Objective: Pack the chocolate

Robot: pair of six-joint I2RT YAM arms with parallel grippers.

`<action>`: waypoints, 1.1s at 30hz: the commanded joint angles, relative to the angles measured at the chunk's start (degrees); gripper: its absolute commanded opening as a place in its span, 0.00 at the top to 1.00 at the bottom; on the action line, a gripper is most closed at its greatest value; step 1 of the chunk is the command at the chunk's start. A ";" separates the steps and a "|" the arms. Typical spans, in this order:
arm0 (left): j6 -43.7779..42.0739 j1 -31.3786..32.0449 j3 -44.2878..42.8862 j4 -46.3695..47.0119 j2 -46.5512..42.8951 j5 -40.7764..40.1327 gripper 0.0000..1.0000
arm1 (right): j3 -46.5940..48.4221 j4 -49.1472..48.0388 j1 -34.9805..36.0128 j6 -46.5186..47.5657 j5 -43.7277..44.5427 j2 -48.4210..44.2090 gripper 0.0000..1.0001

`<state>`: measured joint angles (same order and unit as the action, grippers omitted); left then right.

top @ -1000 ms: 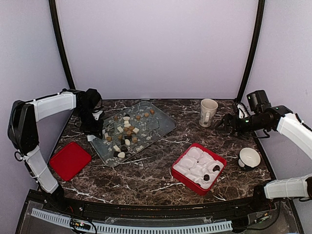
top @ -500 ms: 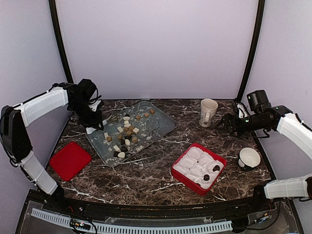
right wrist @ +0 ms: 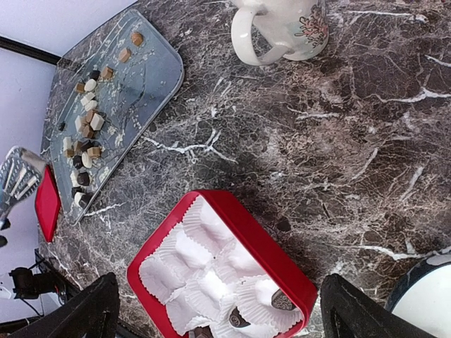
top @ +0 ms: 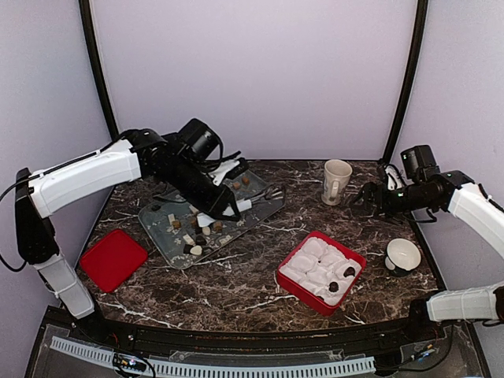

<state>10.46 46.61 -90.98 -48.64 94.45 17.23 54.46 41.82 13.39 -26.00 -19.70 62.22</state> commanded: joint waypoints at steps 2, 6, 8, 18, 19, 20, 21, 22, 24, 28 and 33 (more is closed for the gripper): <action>-2.05 8.08 -7.06 1.83 8.12 0.84 0.86 | -0.47 -0.64 -0.95 0.51 0.23 -1.93 0.00; -2.77 12.52 -11.20 2.69 14.15 -0.15 0.85 | -1.21 -0.16 -1.42 0.38 0.14 -2.72 0.00; -3.03 14.04 -13.57 2.79 17.30 -0.61 0.85 | -1.63 0.02 -1.52 0.25 0.02 -3.16 0.00; -3.28 16.93 -17.14 3.07 25.56 -3.21 0.83 | -2.62 0.89 -1.79 -0.27 -0.06 -4.69 0.00; -3.11 16.94 -17.13 3.37 25.82 -3.37 0.83 | -2.76 0.89 -1.79 -0.34 -0.07 -4.69 0.00; -3.01 16.94 -17.15 3.60 26.17 -3.43 0.83 | -2.82 0.84 -1.79 -0.44 -0.12 -4.76 0.00; -2.76 16.94 -17.37 3.78 26.48 -3.50 0.82 | -2.86 0.87 -1.86 -0.53 -0.20 -4.80 0.00; -2.45 16.94 -17.63 3.90 26.89 -3.64 0.82 | -2.83 0.76 -1.87 -0.61 -0.18 -4.71 0.00; -1.85 16.94 -18.16 4.31 27.67 -3.17 0.81 | -2.86 0.76 -1.87 -0.71 -0.25 -4.62 0.00; -1.22 16.95 -18.74 4.99 28.77 -2.32 0.80 | -3.02 0.44 -1.87 -0.97 -0.33 -4.52 0.00; -0.64 17.02 -19.73 5.04 29.57 -2.09 0.78 | -3.90 -0.28 -1.87 -1.53 -0.74 -4.52 0.00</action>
<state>9.04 63.53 -108.07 -44.66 124.29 14.33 51.59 43.16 11.92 -26.65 -19.73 58.26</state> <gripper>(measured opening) 0.264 0.998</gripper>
